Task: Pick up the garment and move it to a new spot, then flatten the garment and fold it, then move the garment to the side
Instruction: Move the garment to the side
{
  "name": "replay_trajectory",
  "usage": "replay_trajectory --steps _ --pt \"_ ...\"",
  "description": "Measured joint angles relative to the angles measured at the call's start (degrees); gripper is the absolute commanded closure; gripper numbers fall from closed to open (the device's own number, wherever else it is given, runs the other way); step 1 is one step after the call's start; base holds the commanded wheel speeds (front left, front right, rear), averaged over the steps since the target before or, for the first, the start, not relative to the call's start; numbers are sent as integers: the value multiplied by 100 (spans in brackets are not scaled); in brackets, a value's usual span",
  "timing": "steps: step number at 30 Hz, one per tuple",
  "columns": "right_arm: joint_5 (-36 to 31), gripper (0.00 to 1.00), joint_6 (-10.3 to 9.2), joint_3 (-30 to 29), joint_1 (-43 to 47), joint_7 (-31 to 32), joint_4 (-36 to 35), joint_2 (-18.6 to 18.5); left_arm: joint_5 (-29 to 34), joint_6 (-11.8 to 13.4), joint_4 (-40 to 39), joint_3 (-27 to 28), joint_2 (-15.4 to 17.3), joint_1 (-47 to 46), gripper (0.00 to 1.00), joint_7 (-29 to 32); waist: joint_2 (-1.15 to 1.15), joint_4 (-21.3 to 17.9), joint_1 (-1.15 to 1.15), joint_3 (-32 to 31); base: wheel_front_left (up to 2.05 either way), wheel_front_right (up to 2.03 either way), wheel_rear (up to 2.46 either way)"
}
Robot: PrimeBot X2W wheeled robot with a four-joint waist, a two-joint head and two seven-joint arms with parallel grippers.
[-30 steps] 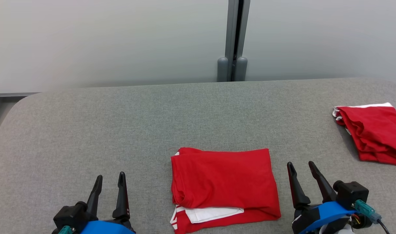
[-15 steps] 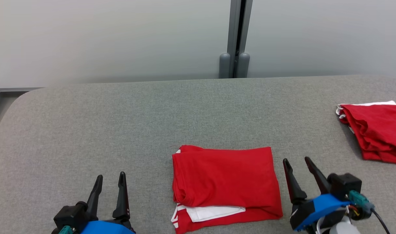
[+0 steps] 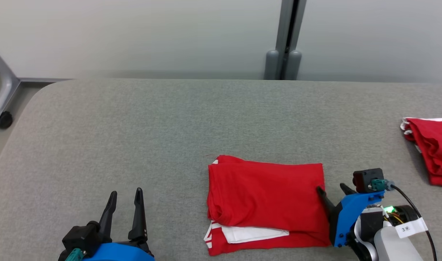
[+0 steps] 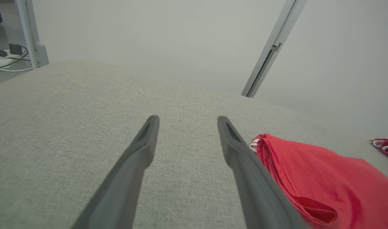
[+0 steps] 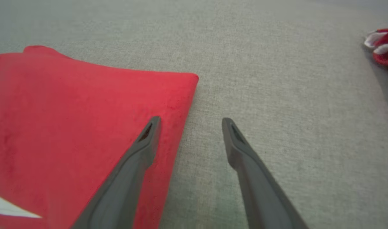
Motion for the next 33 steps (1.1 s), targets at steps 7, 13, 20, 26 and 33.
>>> replay_trajectory --steps 7,13,20,26,33 --pt "335 0 -1 119 -121 433 402 -69 -16 -26 8 15 -37 -56 0 1 0 311 0 179 0 0 0" --pt "606 93 -9 344 -250 415 542 -135 24 -67 26 27 -67 -57 0 0 0 425 0 251 0 0 0" --pt "859 100 1 508 -452 53 428 -186 130 -92 -68 58 -71 -54 0 0 0 125 0 325 0 0 0" --pt "812 100 2 339 -618 -116 137 -614 230 -101 -231 68 -55 -88 0 0 0 -524 0 523 0 0 0" --pt "794 100 0 -81 -635 -221 -454 -972 343 -119 -391 3 16 -288 0 0 0 -1474 0 883 0 0 0"
